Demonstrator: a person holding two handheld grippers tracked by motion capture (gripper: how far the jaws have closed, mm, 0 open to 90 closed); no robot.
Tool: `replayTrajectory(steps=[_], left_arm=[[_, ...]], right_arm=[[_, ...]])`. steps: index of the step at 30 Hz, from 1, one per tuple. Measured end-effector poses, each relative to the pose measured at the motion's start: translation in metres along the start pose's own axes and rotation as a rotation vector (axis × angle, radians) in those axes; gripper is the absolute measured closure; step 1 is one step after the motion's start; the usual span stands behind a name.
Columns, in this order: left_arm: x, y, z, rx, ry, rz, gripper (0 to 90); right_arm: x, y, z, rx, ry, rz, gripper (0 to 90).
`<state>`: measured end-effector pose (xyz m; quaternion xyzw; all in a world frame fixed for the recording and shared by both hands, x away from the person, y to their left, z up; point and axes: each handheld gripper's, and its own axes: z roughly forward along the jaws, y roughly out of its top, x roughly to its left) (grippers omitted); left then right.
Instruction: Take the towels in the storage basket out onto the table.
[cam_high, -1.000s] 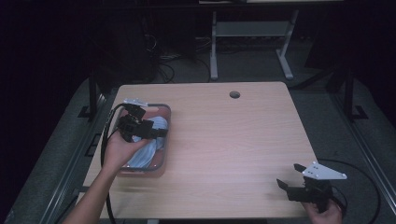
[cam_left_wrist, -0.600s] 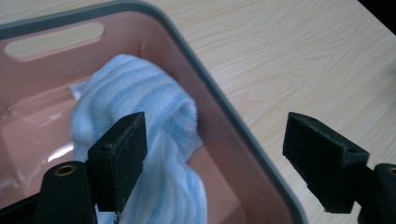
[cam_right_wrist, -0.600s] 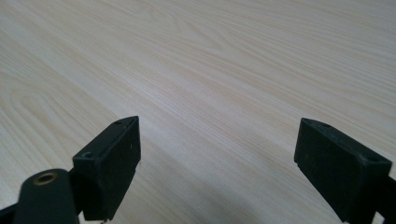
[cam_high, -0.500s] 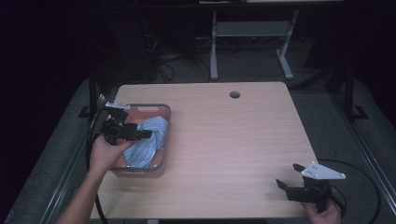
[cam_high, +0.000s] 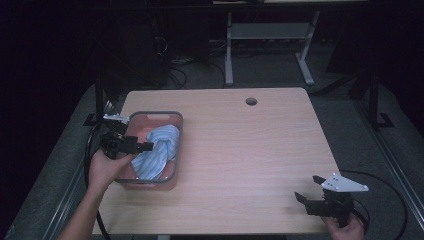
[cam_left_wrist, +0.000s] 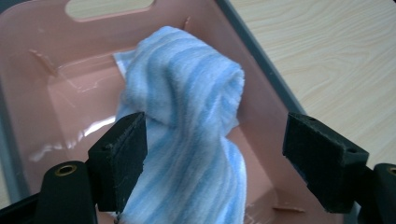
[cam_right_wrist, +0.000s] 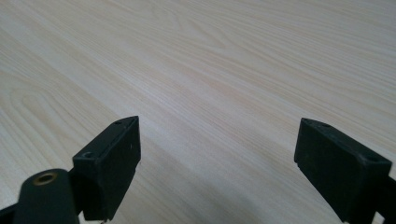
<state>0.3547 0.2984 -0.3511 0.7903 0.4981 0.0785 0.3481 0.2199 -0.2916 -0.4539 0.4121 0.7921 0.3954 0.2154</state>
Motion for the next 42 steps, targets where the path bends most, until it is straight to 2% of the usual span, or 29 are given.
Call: replayTrajectory(steps=[13, 15, 19, 26, 27, 35, 42], left_arm=[[0.015, -0.013, 0.007, 0.025, 0.025, -0.039, 21.7], [0.016, -0.015, 0.008, 0.017, 0.017, -0.044, 21.9], [0.015, -0.015, 0.014, 0.029, 0.013, -0.049, 22.3], [0.008, -0.011, 0.027, 0.052, 0.011, -0.037, 23.4], [0.006, -0.009, 0.033, 0.066, 0.011, -0.029, 23.9], [0.000, -0.005, 0.047, 0.095, 0.021, -0.003, 37.6], [-0.001, -0.001, 0.054, 0.114, 0.033, -0.007, 47.0]], right_arm=[[0.001, 0.000, 0.002, 0.004, 0.003, 0.003, 14.1], [0.001, 0.000, 0.002, 0.004, 0.004, 0.002, 14.1], [0.001, 0.001, 0.002, 0.004, 0.005, 0.001, 14.1], [0.001, 0.000, 0.002, 0.001, 0.005, -0.003, 14.1], [0.001, 0.000, 0.002, 0.000, 0.006, -0.001, 14.1], [0.000, 0.000, 0.001, 0.001, 0.008, -0.004, 14.1], [0.001, 0.001, 0.002, -0.002, 0.009, -0.003, 14.1]])
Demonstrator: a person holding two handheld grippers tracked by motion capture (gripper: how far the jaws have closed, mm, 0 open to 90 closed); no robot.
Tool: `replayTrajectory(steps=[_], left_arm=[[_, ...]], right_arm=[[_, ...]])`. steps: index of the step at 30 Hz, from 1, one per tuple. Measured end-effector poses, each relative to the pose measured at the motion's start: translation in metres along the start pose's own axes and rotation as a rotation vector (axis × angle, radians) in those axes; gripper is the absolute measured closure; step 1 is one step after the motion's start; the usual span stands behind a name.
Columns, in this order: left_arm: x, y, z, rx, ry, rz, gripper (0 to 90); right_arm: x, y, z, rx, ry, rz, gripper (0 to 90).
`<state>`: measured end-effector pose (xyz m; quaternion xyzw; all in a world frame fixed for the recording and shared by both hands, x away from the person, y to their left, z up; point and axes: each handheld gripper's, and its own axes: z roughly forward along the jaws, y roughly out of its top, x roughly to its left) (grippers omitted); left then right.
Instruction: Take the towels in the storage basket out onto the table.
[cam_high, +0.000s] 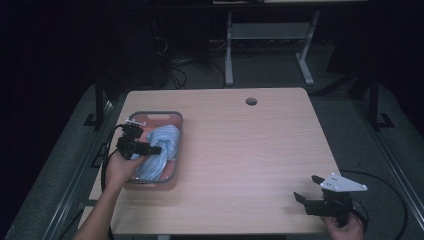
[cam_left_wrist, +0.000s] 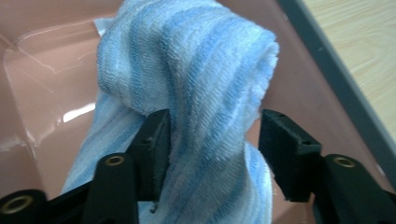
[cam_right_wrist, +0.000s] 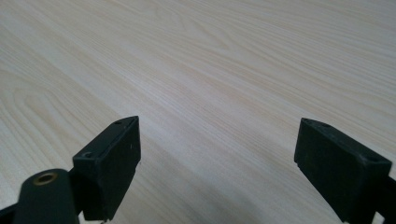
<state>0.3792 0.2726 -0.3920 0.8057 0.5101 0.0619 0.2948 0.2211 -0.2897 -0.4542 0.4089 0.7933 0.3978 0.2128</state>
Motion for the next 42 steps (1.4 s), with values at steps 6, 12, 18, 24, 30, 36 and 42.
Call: replayTrajectory(steps=[6, 12, 18, 24, 30, 36, 42], left_arm=[[-0.002, 0.003, 0.005, 0.017, 0.034, 0.009, 65.1], [-0.002, 0.003, 0.004, 0.023, 0.050, 0.013, 75.3], [0.000, 0.001, -0.001, 0.016, 0.058, 0.016, 78.2], [0.002, -0.002, -0.012, -0.017, 0.023, -0.002, 78.3], [0.003, 0.000, -0.027, -0.056, 0.015, 0.005, 78.5], [0.002, 0.003, -0.045, -0.103, 0.010, 0.015, 78.5], [0.001, 0.006, -0.061, -0.143, -0.042, 0.000, 78.5]], right_arm=[[-0.001, 0.000, -0.001, 0.000, 0.000, 0.003, 14.1], [-0.001, 0.000, -0.002, -0.004, -0.002, -0.004, 14.1], [-0.001, 0.000, -0.002, -0.008, -0.003, 0.003, 14.1], [-0.001, 0.001, -0.003, -0.008, -0.005, 0.005, 14.1], [-0.002, 0.000, -0.004, -0.010, -0.007, 0.005, 14.1], [-0.001, 0.001, -0.004, -0.012, -0.012, 0.005, 14.1], [-0.001, 0.001, -0.003, -0.006, -0.011, 0.007, 14.1]])
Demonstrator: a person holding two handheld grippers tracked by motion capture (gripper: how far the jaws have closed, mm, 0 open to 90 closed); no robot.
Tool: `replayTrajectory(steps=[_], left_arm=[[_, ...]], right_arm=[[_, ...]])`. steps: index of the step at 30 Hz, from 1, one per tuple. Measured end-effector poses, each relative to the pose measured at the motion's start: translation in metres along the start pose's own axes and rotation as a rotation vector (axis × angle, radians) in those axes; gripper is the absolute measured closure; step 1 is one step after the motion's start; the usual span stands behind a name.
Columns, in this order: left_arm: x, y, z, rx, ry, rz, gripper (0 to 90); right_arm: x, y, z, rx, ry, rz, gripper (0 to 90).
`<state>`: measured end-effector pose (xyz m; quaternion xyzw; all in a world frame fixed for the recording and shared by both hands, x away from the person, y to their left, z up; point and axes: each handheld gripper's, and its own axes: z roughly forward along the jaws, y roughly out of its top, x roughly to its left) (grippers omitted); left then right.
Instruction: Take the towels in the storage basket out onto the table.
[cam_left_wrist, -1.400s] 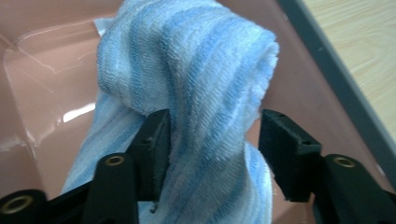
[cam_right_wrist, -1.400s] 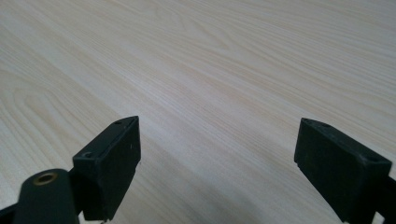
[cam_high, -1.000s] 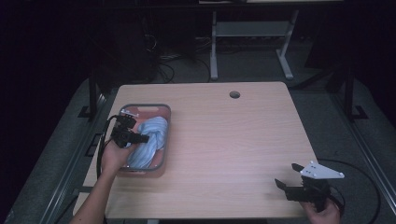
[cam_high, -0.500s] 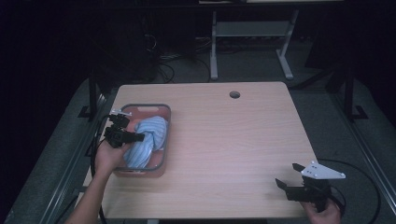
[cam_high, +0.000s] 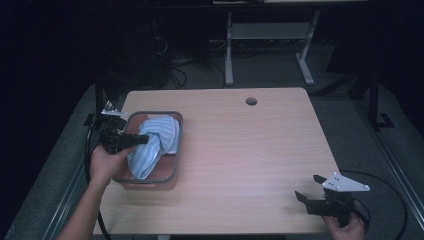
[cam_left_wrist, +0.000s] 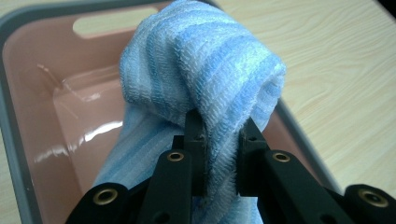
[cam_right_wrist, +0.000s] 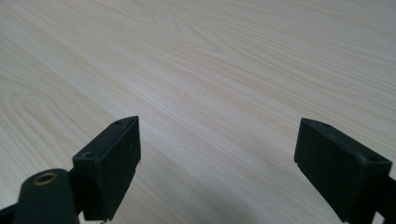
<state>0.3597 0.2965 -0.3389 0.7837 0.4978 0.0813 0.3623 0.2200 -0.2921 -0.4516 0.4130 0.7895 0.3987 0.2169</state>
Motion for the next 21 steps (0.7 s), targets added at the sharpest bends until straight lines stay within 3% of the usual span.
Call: replayTrajectory(steps=[21], left_arm=[[-0.026, 0.031, -0.036, -0.053, -0.015, 0.066, 78.4]], right_arm=[[0.001, 0.000, 0.001, 0.000, 0.001, -0.005, 14.1]])
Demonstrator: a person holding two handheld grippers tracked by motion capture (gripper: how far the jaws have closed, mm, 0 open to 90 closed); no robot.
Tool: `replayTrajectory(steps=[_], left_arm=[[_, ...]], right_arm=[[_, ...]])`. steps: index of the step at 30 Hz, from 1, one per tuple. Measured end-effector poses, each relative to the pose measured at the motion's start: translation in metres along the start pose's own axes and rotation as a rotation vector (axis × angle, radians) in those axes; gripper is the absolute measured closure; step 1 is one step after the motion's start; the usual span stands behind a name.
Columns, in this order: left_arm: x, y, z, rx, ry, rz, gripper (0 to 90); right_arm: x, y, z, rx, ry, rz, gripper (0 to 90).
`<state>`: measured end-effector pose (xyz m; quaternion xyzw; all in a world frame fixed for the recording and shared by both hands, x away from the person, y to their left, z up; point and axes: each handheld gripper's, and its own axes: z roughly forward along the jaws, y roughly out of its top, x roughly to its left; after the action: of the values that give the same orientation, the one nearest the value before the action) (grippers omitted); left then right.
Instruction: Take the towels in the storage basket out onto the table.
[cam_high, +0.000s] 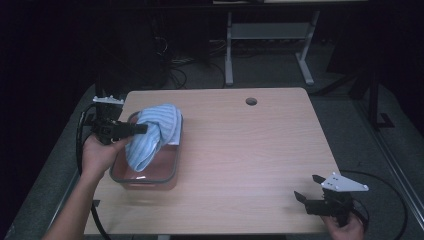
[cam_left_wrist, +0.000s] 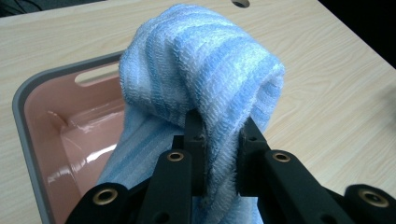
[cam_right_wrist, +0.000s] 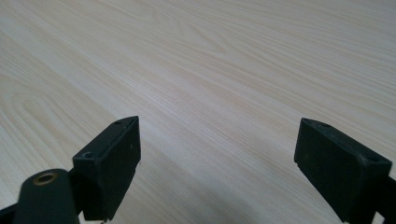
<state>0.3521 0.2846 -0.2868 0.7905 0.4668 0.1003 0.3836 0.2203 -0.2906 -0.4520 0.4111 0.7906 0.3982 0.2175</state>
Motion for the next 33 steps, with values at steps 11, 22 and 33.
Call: replayTrajectory(steps=[11, 22, 33], left_arm=[[-0.014, 0.016, 0.001, 0.002, -0.010, 0.029, 78.3], [-0.029, 0.030, 0.009, 0.006, -0.021, 0.056, 78.2], [-0.041, 0.037, 0.021, 0.012, -0.040, 0.070, 78.2]], right_arm=[[-0.002, -0.001, 0.000, -0.004, 0.000, 0.007, 14.1], [-0.004, -0.002, -0.002, -0.012, -0.001, 0.008, 14.1], [-0.003, -0.001, -0.002, -0.012, 0.002, 0.009, 14.1]])
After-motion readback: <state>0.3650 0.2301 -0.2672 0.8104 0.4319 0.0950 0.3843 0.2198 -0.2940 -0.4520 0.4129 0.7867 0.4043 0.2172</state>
